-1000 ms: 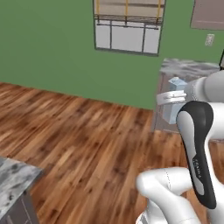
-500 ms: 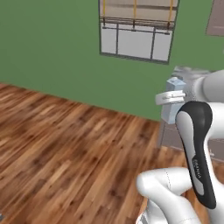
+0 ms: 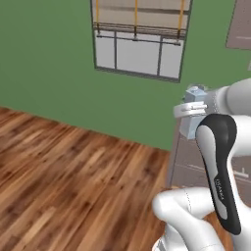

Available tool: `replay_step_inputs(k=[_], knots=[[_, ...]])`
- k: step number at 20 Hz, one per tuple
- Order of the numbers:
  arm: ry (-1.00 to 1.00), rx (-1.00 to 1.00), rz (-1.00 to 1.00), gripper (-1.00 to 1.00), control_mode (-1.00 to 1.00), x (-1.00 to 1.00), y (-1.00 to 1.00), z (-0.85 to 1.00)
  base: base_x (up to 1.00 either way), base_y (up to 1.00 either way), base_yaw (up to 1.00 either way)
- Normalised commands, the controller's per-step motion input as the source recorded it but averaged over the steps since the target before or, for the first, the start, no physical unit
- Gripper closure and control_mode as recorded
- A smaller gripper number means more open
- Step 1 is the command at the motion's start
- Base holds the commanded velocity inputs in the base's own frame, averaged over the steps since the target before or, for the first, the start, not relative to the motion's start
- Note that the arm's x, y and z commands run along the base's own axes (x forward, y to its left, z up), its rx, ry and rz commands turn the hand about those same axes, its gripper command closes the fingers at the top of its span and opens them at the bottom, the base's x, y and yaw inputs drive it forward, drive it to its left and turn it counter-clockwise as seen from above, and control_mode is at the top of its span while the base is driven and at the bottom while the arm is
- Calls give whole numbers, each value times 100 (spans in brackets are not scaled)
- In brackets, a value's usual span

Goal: Take a sugar cube from the saucer and place it inside the coffee. Then, grab milk from the fridge and place it next to the coffee on the counter to sweeten the coffee.

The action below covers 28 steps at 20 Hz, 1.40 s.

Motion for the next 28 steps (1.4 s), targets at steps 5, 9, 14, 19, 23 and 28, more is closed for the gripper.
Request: replay_step_inputs(k=[5, 9, 14, 19, 23, 28], knots=[[0, 0, 0, 100, 100, 0, 0, 0, 64, -65, -23], [0, 0, 0, 100, 100, 0, 0, 0, 67, -44, -35], [0, 0, 0, 100, 100, 0, 0, 0, 52, -37, -41], [0, 0, 0, 100, 100, 0, 0, 0, 35, -27, -49], [0, 0, 0, 100, 100, 0, 0, 0, 21, -13, -53], [0, 0, 0, 100, 100, 0, 0, 0, 28, -11, -44]])
